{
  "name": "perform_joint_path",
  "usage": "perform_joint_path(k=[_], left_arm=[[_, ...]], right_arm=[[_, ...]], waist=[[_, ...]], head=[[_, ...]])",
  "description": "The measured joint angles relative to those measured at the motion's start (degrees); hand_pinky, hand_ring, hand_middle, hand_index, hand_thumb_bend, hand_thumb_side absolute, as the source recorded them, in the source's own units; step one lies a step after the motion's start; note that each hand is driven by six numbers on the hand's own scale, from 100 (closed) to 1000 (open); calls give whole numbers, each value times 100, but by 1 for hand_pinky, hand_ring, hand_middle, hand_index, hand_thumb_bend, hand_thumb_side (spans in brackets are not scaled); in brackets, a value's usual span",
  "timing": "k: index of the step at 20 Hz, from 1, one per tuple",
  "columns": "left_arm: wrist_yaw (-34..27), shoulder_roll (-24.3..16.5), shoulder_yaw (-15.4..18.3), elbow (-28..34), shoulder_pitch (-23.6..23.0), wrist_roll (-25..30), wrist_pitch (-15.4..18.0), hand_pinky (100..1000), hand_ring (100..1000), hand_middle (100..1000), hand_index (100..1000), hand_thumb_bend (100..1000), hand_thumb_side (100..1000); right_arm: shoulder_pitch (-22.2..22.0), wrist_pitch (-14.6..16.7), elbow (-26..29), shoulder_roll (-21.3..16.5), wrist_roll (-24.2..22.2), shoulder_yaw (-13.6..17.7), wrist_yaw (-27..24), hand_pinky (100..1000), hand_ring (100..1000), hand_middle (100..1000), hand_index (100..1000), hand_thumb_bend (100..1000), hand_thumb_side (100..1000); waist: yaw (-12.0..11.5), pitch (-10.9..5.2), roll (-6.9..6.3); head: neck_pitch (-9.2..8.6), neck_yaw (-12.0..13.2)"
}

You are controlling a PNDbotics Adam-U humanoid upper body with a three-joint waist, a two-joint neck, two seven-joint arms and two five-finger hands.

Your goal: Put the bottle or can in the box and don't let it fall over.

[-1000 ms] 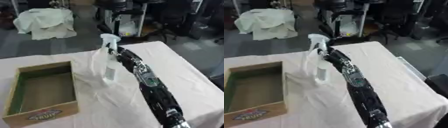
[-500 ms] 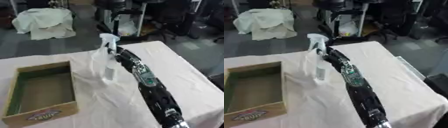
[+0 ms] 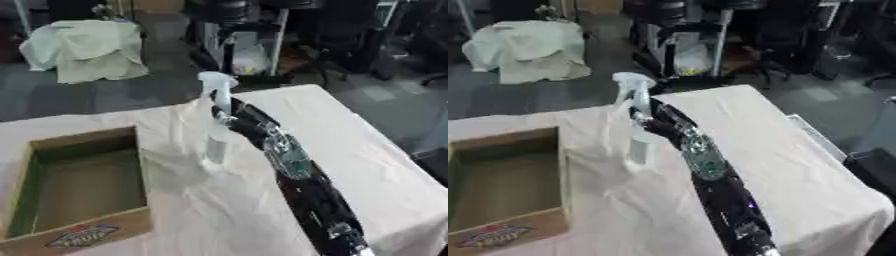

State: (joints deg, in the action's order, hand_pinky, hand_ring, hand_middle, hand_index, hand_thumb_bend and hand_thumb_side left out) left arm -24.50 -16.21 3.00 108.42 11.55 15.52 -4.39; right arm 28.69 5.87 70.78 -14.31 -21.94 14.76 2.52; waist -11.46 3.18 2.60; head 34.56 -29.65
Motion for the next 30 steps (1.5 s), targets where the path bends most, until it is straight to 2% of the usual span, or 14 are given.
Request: perform_joint_path(k=[7,10,17,21,26,30], left_arm=[[14,0,0,0,0,41,1,1000,1000,1000,823,119,786],[16,1,0,0,0,57,-8,1000,1000,1000,823,119,787],[17,2,-1,0,0,77,1,1000,1000,1000,823,119,786],[17,2,-1,0,0,87,4,1000,1000,1000,822,118,785],[17,3,-2,0,0,100,-4,1000,1000,1000,820,117,783],[17,3,-2,0,0,108,-11,1000,1000,1000,817,117,782]], right_arm=[[48,-8,-86,10,54,0,16,867,937,979,896,100,470],[51,-32,-98,35,99,0,5,809,874,921,863,100,470],[56,-101,-99,50,285,1,-19,701,802,878,794,100,447],[57,-161,-100,71,490,2,-60,603,721,802,706,100,429],[77,-160,-100,96,663,-1,-143,413,562,627,515,100,424],[93,-89,-99,96,775,-3,-157,321,491,550,441,100,423]], waist=[[-4,13,-1],[-4,14,-2],[-8,20,-4],[-13,26,-6],[-16,27,-13],[-18,27,-14]], head=[[0,0],[0,-11],[-1,-20],[-1,-25],[-1,-26],[-1,-28]])
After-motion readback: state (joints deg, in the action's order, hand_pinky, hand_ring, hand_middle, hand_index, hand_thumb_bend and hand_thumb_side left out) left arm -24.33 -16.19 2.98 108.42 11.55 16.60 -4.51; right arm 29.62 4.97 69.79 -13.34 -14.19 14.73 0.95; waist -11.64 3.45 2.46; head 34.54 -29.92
